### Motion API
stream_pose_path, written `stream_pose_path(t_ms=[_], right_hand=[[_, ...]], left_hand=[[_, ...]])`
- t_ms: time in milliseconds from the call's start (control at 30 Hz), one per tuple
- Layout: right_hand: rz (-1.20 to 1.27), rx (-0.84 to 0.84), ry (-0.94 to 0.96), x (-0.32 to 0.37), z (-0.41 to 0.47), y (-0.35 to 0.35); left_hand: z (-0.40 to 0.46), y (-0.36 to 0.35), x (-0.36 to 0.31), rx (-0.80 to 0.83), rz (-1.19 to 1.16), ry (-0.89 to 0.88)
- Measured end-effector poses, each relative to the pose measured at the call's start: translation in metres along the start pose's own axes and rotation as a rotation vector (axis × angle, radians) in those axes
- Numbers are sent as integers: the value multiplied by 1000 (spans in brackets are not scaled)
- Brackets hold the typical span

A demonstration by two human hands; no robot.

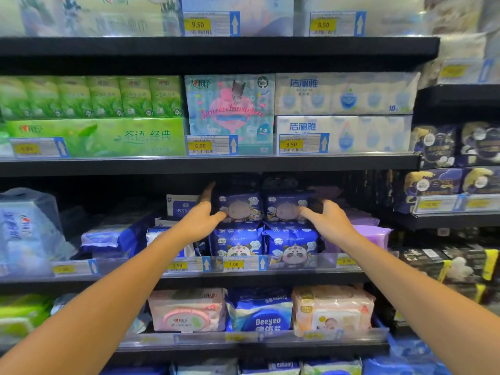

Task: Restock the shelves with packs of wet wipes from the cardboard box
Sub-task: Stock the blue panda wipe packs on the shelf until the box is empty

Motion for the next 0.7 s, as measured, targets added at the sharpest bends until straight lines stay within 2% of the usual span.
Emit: stream_pose_path(t_ms=[67,233,367,533,700], right_hand=[[9,-27,46,4,-16,8],[-81,-38,387,21,-92,7],[-225,145,612,10,-170,-35],[-321,375,712,-48,-251,-110],[-313,703,609,-153,-342,-220]], left_hand=[[-18,6,-9,-17,-19,-22],[-85,26,-39,-109,97,-176],[-161,20,-42,-110,149,-294],[-277,-31,-12,33,197,-358],[-424,-142,90,332,171,-90]])
Point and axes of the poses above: each hand's wrist, its own z-axis towards the middle knuckle, its own y-axis out of the back of the hand, x = y × z, the point moved 9 cm from there along z, towards the middle knuckle, and after that the axes turned 9 degrees about -y, right-handed, at the moved point
